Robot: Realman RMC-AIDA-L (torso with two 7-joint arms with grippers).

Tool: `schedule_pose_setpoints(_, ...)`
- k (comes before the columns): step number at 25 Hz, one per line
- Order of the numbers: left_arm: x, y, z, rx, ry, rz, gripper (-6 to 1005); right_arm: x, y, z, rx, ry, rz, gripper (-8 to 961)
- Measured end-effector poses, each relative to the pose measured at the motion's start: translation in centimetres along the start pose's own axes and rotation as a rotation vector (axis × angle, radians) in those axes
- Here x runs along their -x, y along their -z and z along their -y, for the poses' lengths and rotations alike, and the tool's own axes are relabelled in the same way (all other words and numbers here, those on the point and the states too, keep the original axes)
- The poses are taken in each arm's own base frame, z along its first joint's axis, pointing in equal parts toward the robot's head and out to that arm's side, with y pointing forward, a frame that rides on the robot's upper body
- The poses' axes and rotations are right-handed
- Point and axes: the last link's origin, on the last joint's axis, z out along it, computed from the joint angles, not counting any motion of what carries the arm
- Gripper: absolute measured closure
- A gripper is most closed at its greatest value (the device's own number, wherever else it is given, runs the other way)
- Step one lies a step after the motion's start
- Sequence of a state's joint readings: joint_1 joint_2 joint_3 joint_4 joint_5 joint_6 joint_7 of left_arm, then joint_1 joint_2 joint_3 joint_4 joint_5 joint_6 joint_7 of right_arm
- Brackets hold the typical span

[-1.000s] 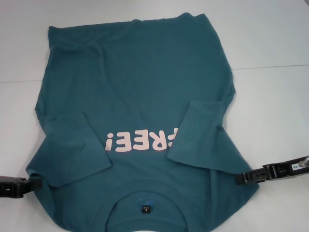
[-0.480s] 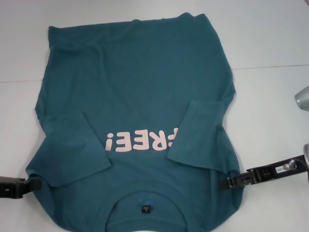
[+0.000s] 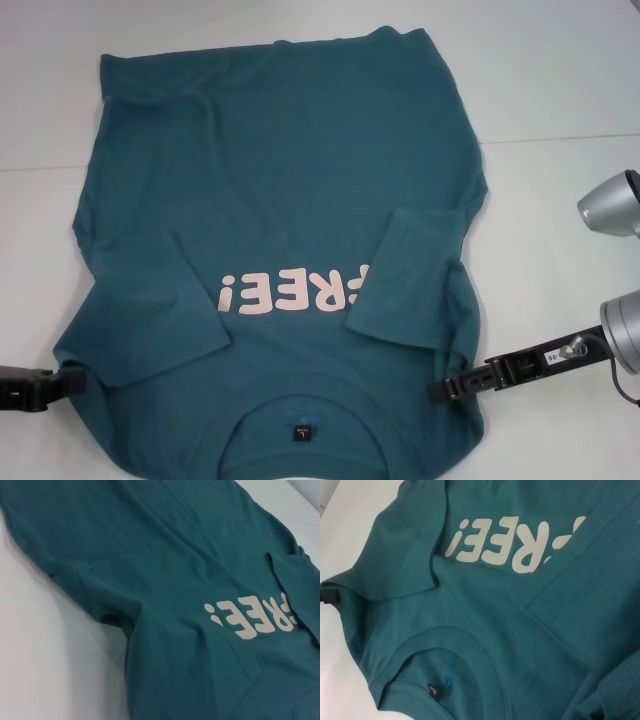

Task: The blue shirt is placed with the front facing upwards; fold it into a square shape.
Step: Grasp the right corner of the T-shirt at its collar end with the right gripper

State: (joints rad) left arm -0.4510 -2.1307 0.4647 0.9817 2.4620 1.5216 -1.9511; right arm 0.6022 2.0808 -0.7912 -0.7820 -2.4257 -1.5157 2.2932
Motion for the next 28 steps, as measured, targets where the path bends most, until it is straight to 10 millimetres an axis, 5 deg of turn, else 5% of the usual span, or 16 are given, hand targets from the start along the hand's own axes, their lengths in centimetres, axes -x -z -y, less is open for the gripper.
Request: schedule_pose_setpoints(28,0.1,0.0,0.0,0.0,-0.001,-0.004,981,-1.1,0.6,1.2,-0.008,-0.083,0.047,41)
